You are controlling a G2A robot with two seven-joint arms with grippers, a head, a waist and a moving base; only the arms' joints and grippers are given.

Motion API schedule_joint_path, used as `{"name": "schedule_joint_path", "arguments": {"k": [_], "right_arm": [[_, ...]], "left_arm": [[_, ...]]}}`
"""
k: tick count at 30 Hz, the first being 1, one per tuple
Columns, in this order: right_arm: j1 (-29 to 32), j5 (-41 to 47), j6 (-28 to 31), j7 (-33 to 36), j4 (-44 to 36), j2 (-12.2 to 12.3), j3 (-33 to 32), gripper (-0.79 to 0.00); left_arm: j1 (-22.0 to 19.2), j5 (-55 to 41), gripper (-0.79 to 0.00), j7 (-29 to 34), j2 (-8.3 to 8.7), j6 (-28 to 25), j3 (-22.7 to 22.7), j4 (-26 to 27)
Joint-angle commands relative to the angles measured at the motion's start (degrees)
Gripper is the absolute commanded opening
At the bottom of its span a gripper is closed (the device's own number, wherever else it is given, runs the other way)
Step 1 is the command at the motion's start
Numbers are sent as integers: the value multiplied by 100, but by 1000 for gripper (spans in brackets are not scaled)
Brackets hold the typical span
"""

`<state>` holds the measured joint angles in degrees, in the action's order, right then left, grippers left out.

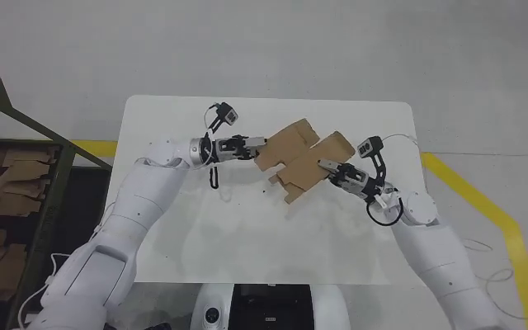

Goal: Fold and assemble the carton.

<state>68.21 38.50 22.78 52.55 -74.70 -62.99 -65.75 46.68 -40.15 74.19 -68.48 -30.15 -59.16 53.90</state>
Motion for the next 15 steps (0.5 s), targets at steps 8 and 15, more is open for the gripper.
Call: {"name": "schedule_joint_path", "arguments": {"k": [8, 15], "right_arm": [[1052, -910, 18, -1925, -1269, -4, -113, -785], [1308, -1395, -78, -2653, -1538, -55, -27, -785]], "left_arm": [[203, 138, 0, -469, -70, -463, 114, 133], [230, 328, 0, -888, -144, -758, 211, 56]]}}
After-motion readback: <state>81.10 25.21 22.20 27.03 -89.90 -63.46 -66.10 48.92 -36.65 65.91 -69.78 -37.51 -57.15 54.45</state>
